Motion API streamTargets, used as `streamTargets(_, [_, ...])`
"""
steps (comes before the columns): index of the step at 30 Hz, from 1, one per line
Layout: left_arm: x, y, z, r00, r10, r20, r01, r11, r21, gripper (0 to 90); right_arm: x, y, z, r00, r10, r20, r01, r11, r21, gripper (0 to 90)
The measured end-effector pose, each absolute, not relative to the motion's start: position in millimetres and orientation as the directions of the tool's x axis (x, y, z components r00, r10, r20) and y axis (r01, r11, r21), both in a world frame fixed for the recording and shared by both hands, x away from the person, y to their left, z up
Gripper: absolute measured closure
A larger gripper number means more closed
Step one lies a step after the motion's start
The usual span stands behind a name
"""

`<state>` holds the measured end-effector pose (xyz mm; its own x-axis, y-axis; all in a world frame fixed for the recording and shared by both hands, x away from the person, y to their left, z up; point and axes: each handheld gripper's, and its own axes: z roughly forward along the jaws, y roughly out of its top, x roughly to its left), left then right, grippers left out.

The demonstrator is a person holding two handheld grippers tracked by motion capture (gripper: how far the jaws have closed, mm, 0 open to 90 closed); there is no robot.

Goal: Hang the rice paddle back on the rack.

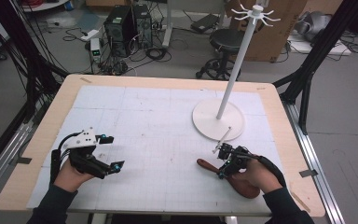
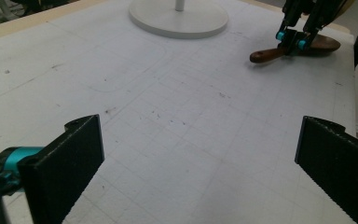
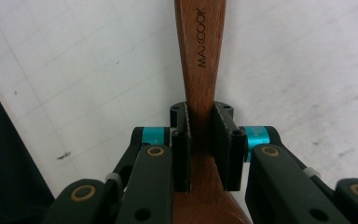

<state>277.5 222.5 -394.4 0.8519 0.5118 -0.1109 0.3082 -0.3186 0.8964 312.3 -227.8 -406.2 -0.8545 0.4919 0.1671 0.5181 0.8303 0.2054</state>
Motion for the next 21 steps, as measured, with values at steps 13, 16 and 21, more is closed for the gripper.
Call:
streamTargets(13, [278,222,-395,0.851,0.514,-0.109,0.308,-0.320,0.896,1.8,314,-266,-386,-0.814,0.514,0.271,0.582,0.720,0.379,78.7])
streamTargets(16, [278,223,-394,0.852,0.513,-0.108,0.307,-0.321,0.896,1.8,315,-275,-381,-0.810,0.514,0.283,0.586,0.696,0.414,78.7])
streamTargets(21, [277,223,-394,0.851,0.513,-0.110,0.308,-0.319,0.896,1.8,317,-291,-369,-0.803,0.521,0.290,0.593,0.649,0.476,78.8])
